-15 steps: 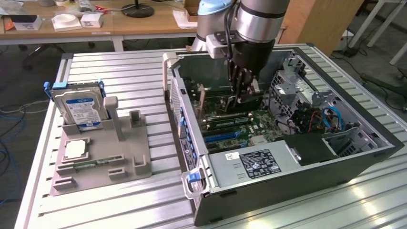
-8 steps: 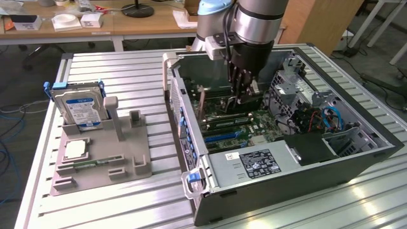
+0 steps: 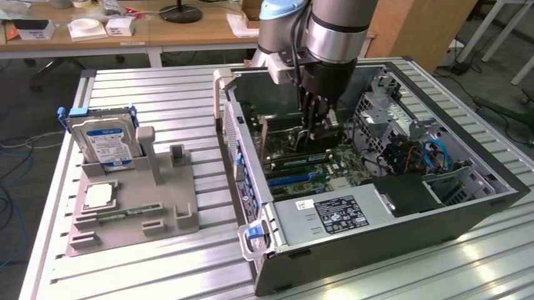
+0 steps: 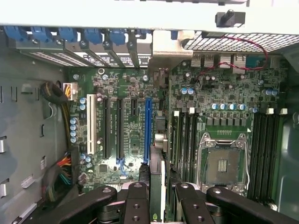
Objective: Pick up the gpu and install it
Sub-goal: 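Insert the gpu into the slot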
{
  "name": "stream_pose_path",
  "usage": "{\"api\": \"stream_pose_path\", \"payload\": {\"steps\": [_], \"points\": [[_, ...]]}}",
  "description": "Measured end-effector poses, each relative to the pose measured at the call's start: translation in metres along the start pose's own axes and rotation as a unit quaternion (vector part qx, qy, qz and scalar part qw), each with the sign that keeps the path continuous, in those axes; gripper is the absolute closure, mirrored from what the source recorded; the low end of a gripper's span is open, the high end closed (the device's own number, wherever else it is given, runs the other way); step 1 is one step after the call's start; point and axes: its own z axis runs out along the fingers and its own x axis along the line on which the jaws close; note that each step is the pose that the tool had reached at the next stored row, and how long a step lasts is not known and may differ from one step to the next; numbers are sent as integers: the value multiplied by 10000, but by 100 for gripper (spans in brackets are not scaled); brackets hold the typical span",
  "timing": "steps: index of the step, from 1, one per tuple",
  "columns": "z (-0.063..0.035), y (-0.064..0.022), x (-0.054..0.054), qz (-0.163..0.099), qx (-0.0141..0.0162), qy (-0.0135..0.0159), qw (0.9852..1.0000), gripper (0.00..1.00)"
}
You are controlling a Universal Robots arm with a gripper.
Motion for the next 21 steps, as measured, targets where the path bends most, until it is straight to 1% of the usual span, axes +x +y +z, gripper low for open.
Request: {"api": "stream_pose_path", "payload": {"steps": [10,21], "points": [[95,10,5,0,0,0,10000,74],[141,22,46,0,0,1,10000,74]]}}
